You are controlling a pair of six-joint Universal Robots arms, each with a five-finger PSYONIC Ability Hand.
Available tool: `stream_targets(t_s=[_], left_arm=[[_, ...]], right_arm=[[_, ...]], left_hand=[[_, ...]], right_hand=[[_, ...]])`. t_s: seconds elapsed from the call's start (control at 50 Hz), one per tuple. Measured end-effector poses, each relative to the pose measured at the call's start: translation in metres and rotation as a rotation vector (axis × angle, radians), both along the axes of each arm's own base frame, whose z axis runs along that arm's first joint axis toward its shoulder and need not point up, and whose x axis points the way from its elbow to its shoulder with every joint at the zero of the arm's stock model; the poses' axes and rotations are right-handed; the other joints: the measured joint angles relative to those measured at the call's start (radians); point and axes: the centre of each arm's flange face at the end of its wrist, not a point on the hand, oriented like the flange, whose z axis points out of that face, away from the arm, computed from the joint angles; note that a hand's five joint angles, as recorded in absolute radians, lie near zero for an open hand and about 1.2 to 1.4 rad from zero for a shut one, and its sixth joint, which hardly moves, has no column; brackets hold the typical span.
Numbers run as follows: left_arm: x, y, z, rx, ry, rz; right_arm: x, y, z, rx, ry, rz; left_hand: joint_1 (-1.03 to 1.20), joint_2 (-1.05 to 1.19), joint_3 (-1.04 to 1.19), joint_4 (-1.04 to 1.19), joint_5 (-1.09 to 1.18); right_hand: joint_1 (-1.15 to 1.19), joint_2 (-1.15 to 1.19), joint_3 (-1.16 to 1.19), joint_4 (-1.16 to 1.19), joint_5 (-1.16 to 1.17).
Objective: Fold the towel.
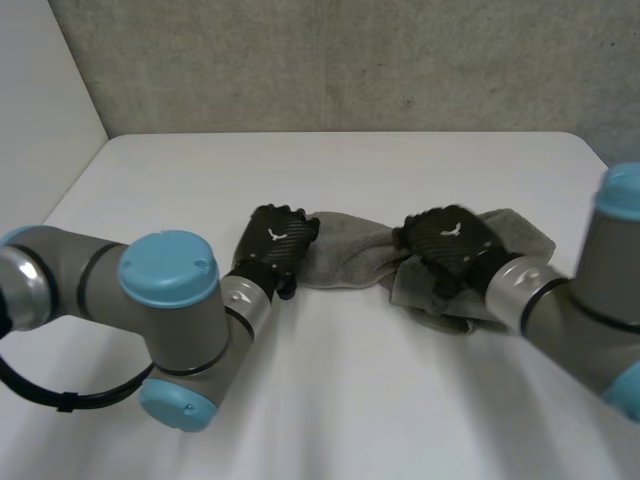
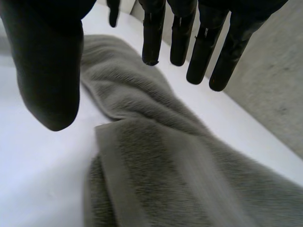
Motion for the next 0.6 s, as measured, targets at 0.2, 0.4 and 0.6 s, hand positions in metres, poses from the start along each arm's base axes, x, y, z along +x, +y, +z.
stream_targets(t_s=[0.2, 0.4, 0.6], left_arm=[[-0.016, -0.004, -0.021, 0.021, -0.009, -0.048], [-0.020, -0.008, -0.027, 0.024, -0.009, -0.048], [-0.021, -0.009, -0.027, 0.023, -0.004, -0.048]], right_arm=[[0.021, -0.008, -0.040, 0.012, 0.048, -0.019], [0.030, -0.019, -0.059, -0.032, 0.097, -0.010], [0.023, -0.033, -0.054, -0.137, 0.149, -0.096]], left_hand=[[0.108, 0.112, 0.112, 0.111, 0.111], [0.106, 0.110, 0.111, 0.110, 0.109], [0.095, 0.098, 0.098, 0.097, 0.096]], right_hand=[[0.090, 0.079, 0.078, 0.074, 0.074], [0.373, 0.376, 0.366, 0.363, 0.356], [0.866, 0.853, 0.871, 0.864, 0.851]])
